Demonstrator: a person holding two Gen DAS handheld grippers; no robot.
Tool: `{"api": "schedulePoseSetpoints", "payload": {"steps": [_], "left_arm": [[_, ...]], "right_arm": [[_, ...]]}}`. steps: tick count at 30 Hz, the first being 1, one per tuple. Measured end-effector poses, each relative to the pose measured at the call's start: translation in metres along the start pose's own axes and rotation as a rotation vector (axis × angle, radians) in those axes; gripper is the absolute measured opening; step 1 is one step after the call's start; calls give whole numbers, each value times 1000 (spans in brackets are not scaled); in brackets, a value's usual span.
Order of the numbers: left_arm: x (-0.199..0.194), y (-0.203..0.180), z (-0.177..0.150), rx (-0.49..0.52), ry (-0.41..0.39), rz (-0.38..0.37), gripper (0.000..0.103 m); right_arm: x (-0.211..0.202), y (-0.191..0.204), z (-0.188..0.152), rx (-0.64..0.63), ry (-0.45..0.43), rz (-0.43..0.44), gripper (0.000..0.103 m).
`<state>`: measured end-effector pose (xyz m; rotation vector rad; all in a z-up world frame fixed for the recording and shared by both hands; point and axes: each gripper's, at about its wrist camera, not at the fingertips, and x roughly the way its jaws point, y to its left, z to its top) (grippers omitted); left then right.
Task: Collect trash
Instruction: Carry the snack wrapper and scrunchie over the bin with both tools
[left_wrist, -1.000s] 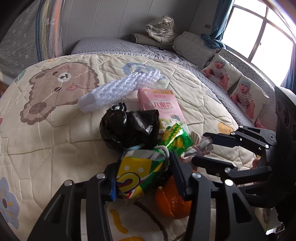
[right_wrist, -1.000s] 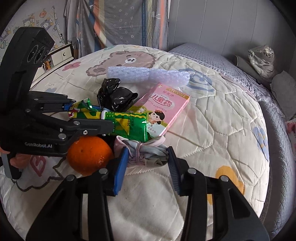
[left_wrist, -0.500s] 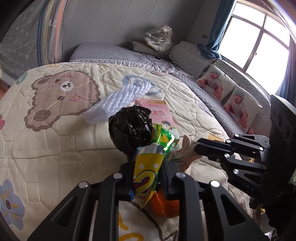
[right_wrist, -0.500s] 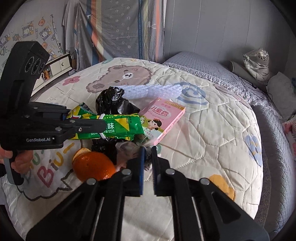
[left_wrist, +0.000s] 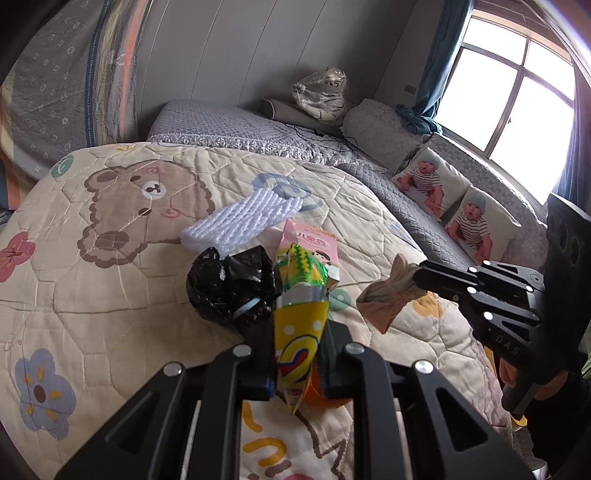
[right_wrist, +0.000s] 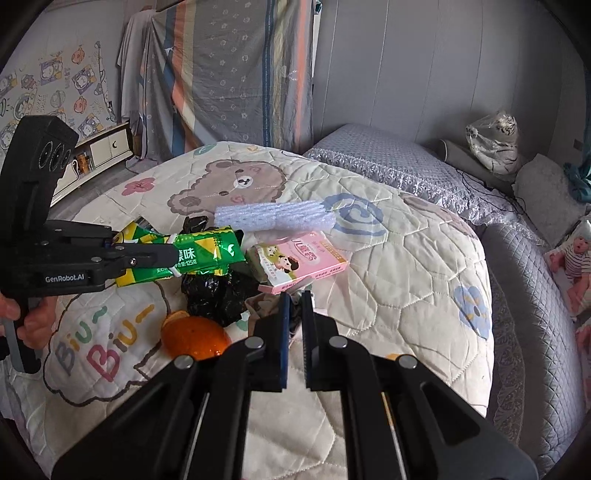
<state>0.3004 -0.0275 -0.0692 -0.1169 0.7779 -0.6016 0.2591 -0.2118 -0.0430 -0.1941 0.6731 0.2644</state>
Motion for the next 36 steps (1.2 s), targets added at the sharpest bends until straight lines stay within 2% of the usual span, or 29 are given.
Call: {"api": "schedulePoseSetpoints", "payload": {"steps": [16, 31, 36], "left_arm": [[-41, -32, 1, 39, -69, 17, 15], [-29, -125, -5, 149, -57, -72, 15], [-13, -164, -14, 190, -28, -138, 15]], "right_arm": [[-61, -15, -6, 40, -83, -99, 5], [-122, -59, -56, 132, -109, -234, 5], [-146, -74, -80, 169, -111, -296, 5]]}}
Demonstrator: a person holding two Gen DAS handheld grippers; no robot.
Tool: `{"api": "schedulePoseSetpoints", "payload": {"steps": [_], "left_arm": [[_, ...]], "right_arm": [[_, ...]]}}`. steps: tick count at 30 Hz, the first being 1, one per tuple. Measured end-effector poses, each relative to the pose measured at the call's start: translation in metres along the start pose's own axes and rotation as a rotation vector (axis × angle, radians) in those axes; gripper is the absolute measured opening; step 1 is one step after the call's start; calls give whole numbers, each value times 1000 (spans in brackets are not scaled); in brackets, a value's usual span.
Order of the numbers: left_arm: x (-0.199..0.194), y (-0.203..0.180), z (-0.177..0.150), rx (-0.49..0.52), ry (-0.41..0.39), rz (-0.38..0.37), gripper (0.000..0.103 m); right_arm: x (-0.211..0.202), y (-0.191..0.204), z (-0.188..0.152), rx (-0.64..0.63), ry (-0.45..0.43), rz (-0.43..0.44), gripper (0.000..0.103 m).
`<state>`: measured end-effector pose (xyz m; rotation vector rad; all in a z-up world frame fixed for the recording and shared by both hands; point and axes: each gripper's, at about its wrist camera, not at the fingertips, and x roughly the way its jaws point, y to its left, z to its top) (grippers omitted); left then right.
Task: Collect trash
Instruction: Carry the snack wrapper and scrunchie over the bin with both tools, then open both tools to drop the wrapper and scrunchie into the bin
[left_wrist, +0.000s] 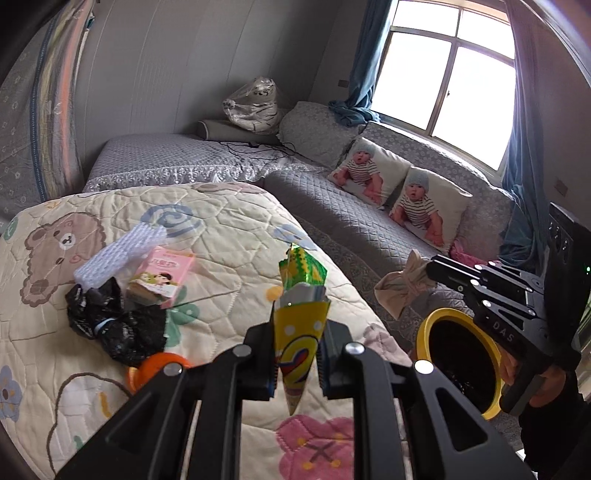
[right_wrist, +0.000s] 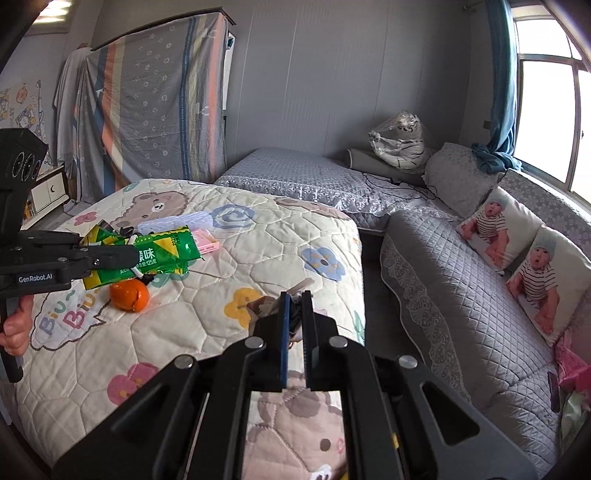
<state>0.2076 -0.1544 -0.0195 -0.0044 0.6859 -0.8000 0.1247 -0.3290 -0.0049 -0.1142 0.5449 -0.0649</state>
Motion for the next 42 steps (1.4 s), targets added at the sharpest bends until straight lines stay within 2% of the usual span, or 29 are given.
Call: {"api": "schedulePoseSetpoints", "payload": {"steps": [10, 23, 32, 42], "left_arm": [[41, -86, -5, 91, 51, -133, 15], [76, -173, -20, 194, 109, -226, 15], [98, -216, -33, 245, 153, -256, 15], [120, -237, -47, 261, 207, -273, 15]], "right_arm": [[-38, -57, -53, 92, 35, -148, 5], [-75, -110, -120, 222, 82, -272, 5], [-84, -135, -152, 290, 116, -319, 5], [-91, -150, -173, 345, 140, -334, 5]]}}
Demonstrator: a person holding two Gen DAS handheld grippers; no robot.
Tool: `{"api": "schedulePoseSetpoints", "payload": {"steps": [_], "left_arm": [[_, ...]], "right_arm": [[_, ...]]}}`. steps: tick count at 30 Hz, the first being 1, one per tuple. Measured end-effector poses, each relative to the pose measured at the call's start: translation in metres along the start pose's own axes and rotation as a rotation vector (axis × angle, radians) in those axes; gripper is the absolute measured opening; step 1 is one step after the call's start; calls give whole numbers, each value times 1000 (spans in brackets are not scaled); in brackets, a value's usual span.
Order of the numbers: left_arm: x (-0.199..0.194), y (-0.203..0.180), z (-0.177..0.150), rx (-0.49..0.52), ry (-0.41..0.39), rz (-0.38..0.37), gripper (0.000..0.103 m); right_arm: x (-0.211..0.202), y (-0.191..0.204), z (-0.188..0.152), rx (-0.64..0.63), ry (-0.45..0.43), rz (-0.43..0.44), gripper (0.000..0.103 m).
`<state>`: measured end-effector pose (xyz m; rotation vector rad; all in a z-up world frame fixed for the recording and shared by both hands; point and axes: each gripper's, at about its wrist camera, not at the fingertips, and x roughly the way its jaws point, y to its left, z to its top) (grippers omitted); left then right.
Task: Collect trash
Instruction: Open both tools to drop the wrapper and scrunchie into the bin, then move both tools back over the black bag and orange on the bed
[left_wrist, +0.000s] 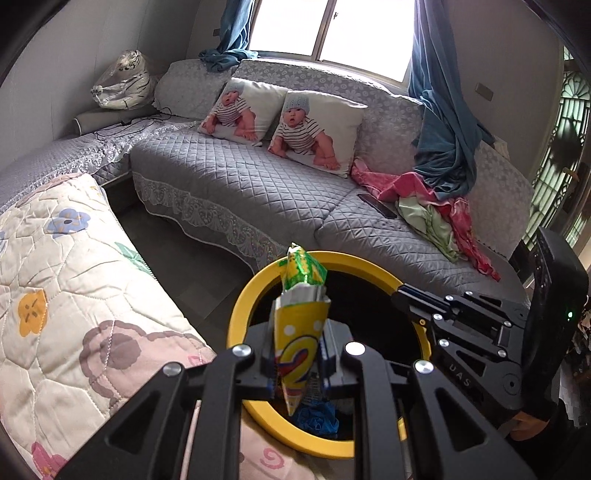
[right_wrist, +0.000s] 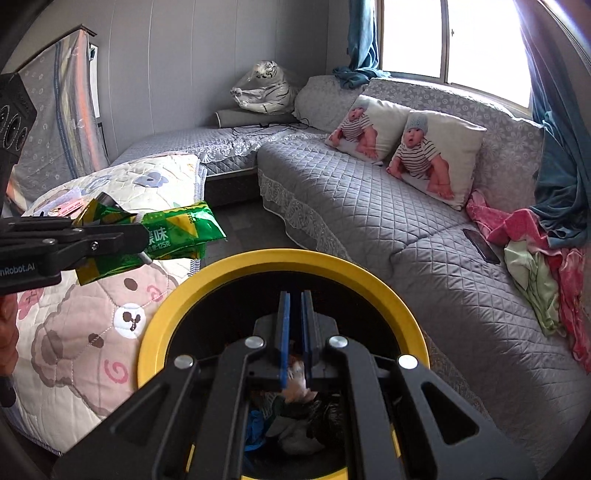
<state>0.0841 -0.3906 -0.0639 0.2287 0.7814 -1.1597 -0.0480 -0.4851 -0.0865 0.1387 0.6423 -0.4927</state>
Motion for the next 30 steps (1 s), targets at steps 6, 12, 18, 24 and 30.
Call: {"api": "schedulePoseSetpoints", "payload": {"steps": [6, 12, 18, 24, 30], "left_arm": [[18, -6, 0, -25, 29, -22, 19], [23, 1, -4, -72, 29, -9, 41], [16, 15, -5, -124, 3, 26, 71], [-12, 49, -3, -187, -71, 66, 88], [-52, 101, -5, -243, -115, 177, 89]], "right_arm": [[4, -8, -5, 24, 23, -13, 5], [4, -15, -6, 48, 38, -20, 5], [2, -19, -5, 70, 39, -54, 6], [1, -8, 1, 30, 39, -57, 6], [3, 22, 14, -39, 23, -21, 6]]}}
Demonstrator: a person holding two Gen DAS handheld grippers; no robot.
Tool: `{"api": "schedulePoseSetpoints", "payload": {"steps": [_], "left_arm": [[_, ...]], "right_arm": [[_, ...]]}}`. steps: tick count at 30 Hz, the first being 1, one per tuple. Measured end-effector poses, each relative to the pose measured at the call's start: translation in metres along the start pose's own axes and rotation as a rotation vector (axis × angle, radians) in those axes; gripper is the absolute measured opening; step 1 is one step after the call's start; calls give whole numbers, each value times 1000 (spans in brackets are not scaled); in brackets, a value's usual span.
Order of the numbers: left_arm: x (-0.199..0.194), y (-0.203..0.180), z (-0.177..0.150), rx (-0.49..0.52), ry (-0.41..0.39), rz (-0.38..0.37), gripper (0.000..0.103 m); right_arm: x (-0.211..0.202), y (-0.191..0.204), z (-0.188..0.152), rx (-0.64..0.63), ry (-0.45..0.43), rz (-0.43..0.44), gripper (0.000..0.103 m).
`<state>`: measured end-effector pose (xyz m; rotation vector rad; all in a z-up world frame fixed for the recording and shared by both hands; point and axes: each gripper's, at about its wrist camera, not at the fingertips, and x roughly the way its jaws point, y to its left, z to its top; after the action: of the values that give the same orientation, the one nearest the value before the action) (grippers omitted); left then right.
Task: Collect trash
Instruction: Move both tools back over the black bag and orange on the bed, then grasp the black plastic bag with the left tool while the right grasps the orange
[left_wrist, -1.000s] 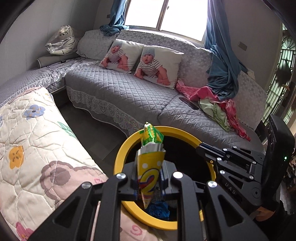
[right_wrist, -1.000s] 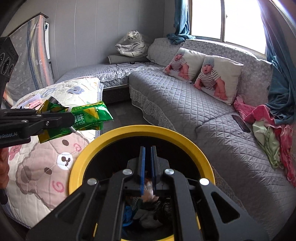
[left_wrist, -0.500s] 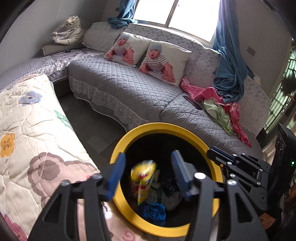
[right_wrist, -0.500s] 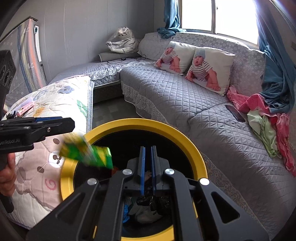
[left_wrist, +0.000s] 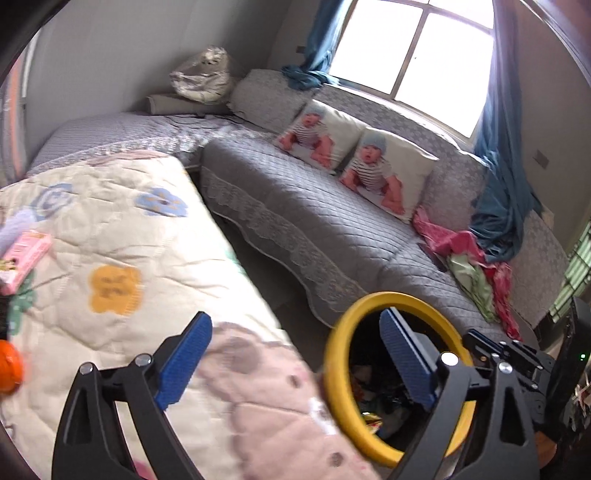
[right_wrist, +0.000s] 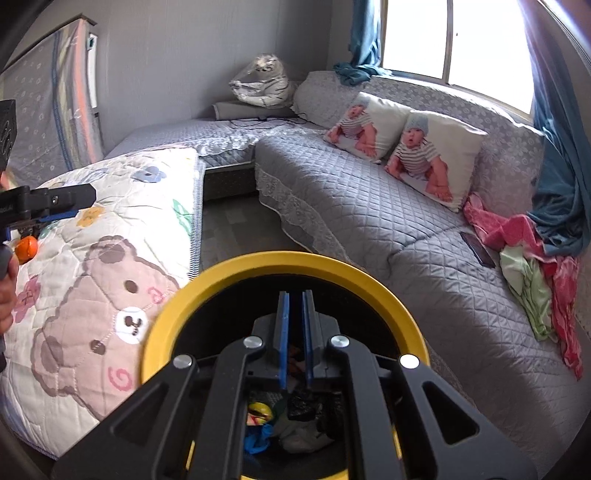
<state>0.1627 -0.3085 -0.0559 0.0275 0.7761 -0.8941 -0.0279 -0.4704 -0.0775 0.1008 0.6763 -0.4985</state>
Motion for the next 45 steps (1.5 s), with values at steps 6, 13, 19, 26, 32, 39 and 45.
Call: {"api": "schedulePoseSetpoints", "payload": {"steps": [6, 13, 19, 26, 32, 39, 45], "left_arm": [[-46, 77, 3, -43, -51, 127, 89], [-105, 188, -1, -129, -74, 300, 89], [-147, 270, -10, -205, -73, 402, 89], [-149, 297, -22, -254, -42, 389, 90], [-127, 304, -21, -242, -9, 362, 90], [-100, 318, -19, -276, 36, 352, 90], [-82, 328, -17, -305, 58, 347, 85]], "right_arm": [[5, 61, 25, -107, -20, 119, 6], [9, 173, 64, -253, -49, 398, 7], [13, 281, 81, -407, -44, 603, 24], [21, 362, 75, -551, -11, 711, 55], [38, 385, 69, -607, 41, 731, 55], [53, 405, 65, -656, 56, 715, 56], [74, 416, 70, -655, 104, 731, 56]]}}
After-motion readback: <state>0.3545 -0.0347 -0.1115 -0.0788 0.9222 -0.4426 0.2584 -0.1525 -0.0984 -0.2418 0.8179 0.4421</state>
